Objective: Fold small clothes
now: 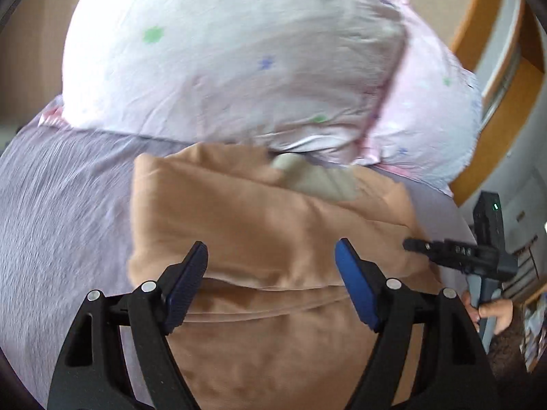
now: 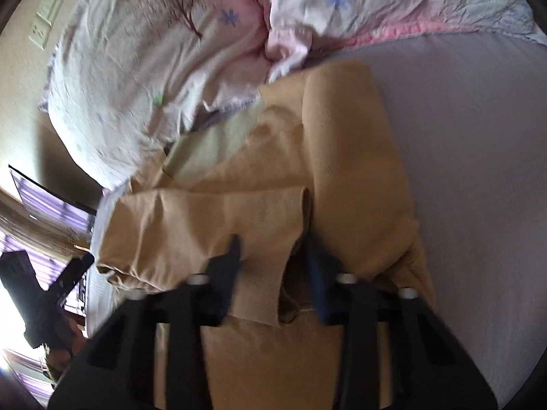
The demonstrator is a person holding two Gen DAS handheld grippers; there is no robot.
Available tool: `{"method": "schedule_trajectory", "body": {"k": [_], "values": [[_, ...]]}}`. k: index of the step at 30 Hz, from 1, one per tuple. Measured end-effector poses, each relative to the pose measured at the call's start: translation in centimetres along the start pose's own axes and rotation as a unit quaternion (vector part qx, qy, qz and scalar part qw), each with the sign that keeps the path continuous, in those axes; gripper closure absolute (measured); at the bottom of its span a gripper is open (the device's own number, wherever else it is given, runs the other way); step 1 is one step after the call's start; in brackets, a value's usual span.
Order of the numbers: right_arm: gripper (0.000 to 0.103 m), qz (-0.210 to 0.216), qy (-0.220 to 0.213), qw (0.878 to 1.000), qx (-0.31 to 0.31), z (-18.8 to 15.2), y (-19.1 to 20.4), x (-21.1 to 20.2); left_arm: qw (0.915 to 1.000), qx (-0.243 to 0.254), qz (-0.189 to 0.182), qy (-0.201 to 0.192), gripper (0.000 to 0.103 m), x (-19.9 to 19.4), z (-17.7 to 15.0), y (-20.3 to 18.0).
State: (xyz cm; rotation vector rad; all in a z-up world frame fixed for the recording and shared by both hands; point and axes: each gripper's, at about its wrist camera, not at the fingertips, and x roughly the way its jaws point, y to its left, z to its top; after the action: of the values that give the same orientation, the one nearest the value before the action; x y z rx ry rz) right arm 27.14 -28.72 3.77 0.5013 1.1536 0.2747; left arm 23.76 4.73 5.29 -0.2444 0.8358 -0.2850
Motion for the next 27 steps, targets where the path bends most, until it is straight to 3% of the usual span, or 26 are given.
{"method": "schedule_trajectory", "body": {"k": [3,6,9,12,13,15,18,21,22,23,24,26,27], "values": [[0.1,0.001,-0.014,0.999,-0.029,-0.3,0.9,-0.6,0.9997,-0.015,0.0,0.021,0.026,1.4,0.3,1.3],[0.1,0.005,-0.083,0.996,-0.044,0.9,1.7,-4.1,0.9995,-0.016,-0.002,0.028,0.026,1.5,-0.4,1.9],[0.1,-0.046,-0.138,0.988,-0.04,2.1,1.2,-6.5,0.9992,-0.015,-0.005,0.037,0.026,2.0,-0.8,1.7],[0.092,-0.149,-0.106,0.983,-0.029,2.7,-0.5,-5.1,0.9986,-0.002,0.001,0.052,0.026,2.6,-1.2,1.2],[0.09,-0.169,-0.114,0.979,-0.024,2.4,-0.8,-5.3,0.9986,0.001,0.004,0.053,0.026,2.6,-1.2,1.1],[0.073,-0.131,-0.145,0.98,-0.026,1.4,-0.7,-6.6,0.9987,0.001,0.003,0.05,0.026,2.6,-1.1,1.0],[0.073,-0.064,-0.151,0.985,-0.057,0.6,0.6,-7.2,0.9983,-0.004,0.008,0.057,0.026,2.9,-1.0,1.1],[0.07,-0.062,-0.108,0.989,-0.077,0.5,1.4,-5.1,0.9979,-0.007,0.016,0.062,0.026,3.2,-1.1,1.2],[0.066,-0.084,-0.084,0.99,-0.071,0.6,1.2,-4.0,0.9979,-0.007,0.017,0.062,0.026,3.2,-1.2,1.2],[0.07,-0.118,-0.042,0.991,-0.052,0.7,0.0,-2.4,0.9979,-0.004,0.02,0.062,0.026,3.1,-1.3,1.2],[0.077,-0.108,-0.04,0.993,-0.026,0.3,-1.1,-2.3,0.9976,-0.002,0.022,0.065,0.026,2.9,-1.4,1.2],[0.079,-0.091,-0.061,0.994,0.0,-0.4,-1.7,-4.2,0.9984,0.001,0.013,0.056,0.027,1.1,-1.9,1.0],[0.064,-0.087,-0.084,0.993,0.006,-1.5,-2.1,-6.3,0.9987,0.006,0.002,0.051,0.027,-0.2,-2.2,0.8]]}}
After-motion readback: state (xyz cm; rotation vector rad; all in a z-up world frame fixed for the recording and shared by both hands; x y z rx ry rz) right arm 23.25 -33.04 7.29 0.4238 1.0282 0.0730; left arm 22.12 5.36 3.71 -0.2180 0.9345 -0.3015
